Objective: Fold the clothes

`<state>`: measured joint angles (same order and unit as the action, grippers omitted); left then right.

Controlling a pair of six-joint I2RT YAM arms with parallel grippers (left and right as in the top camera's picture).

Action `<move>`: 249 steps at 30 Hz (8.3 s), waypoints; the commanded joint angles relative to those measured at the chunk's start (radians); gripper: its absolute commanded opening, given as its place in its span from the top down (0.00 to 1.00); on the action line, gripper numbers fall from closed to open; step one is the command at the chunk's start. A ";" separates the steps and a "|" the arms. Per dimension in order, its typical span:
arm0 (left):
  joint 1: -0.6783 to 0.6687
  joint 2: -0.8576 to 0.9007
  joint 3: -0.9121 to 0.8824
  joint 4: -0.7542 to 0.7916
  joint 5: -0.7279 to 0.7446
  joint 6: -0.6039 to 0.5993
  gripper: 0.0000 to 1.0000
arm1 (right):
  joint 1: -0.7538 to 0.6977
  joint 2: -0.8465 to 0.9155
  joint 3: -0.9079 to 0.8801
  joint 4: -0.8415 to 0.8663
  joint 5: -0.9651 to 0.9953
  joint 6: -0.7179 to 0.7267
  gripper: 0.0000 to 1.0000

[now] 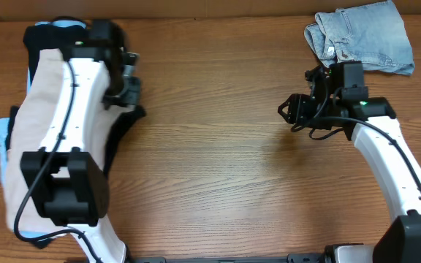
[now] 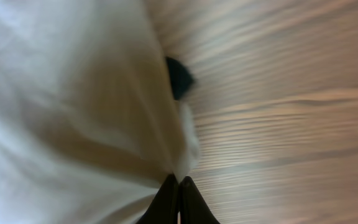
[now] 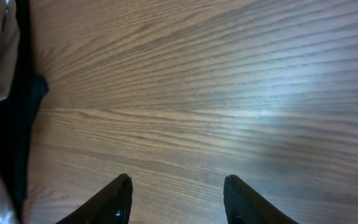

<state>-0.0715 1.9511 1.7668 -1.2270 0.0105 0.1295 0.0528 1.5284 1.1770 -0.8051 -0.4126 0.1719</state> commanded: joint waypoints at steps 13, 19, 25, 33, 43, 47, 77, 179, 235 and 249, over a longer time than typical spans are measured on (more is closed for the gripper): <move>-0.389 0.002 0.037 0.303 0.203 -0.175 0.96 | -0.150 -0.115 0.134 -0.152 -0.004 0.003 0.48; -0.428 0.001 0.063 0.461 0.401 -0.210 0.96 | -0.175 -0.115 0.134 -0.151 -0.004 0.017 0.48; -0.491 0.008 0.074 0.643 0.515 -0.247 0.96 | -0.275 -0.115 0.134 -0.151 -0.009 0.042 0.48; -0.570 0.049 0.074 0.685 0.454 -0.219 0.73 | -0.328 -0.115 0.134 -0.152 -0.012 0.041 0.44; -0.437 0.044 0.113 0.297 0.283 -0.232 0.00 | -0.328 -0.115 0.134 -0.197 -0.012 0.033 0.41; -0.322 0.045 0.088 0.086 0.182 -0.250 0.00 | -0.327 -0.114 0.134 -0.200 -0.011 0.010 0.39; -0.078 0.045 -0.628 0.657 0.129 -0.395 0.00 | -0.327 -0.114 0.133 -0.200 -0.008 -0.020 0.36; -0.229 -0.042 -0.476 0.303 0.187 -0.048 0.51 | -0.261 -0.114 0.133 -0.181 -0.052 -0.091 0.24; -0.766 0.093 0.551 -0.100 0.363 0.050 0.96 | -0.562 -0.316 0.590 -0.287 -0.192 0.040 0.26; -0.811 0.282 0.576 -0.103 0.276 0.013 0.00 | -0.703 -0.375 0.706 -0.354 -0.210 0.060 0.22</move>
<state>-0.9199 2.2925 2.3016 -1.3312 0.3309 0.1600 -0.6426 1.1320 1.8713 -1.1446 -0.6178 0.2428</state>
